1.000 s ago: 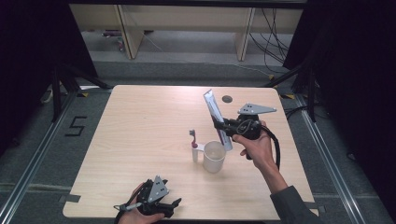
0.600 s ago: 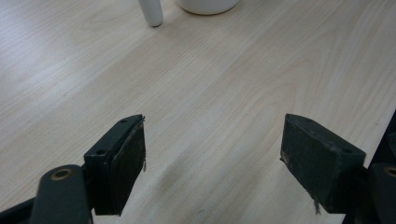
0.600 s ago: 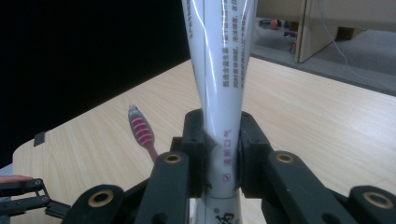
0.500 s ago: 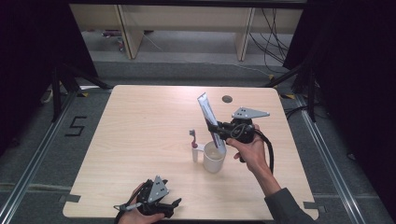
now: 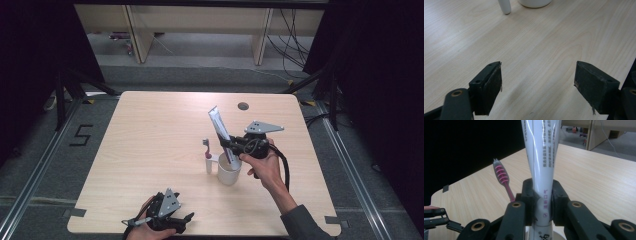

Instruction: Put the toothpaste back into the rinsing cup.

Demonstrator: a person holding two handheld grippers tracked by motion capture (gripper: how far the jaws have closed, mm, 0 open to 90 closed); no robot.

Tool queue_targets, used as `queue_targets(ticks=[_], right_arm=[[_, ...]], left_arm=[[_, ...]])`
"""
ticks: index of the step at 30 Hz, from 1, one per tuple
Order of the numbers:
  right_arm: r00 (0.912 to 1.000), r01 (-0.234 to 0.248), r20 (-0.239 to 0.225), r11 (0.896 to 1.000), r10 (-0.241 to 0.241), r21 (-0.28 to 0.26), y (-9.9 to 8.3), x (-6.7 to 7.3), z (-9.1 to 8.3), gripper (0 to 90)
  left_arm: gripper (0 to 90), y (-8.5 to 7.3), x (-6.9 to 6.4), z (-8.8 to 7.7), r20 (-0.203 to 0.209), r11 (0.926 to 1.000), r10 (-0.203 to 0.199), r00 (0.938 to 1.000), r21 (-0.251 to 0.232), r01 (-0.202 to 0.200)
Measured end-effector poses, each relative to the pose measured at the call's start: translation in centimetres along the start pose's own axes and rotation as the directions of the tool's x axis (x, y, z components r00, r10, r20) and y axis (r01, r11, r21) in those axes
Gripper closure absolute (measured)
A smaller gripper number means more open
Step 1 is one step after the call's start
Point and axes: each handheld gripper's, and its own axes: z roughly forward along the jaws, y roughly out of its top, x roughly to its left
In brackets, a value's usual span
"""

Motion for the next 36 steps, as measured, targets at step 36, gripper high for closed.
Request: queue_targets(ticks=[36], right_arm=[[0.9995,0.026,-0.016,1.000,-0.026,0.015,-2.7,0.0,1.0,76.5]], left_arm=[[21.8,0.0,-0.1,0.0,0.000,1.0000,-0.007,1.0000,0.000,0.007]])
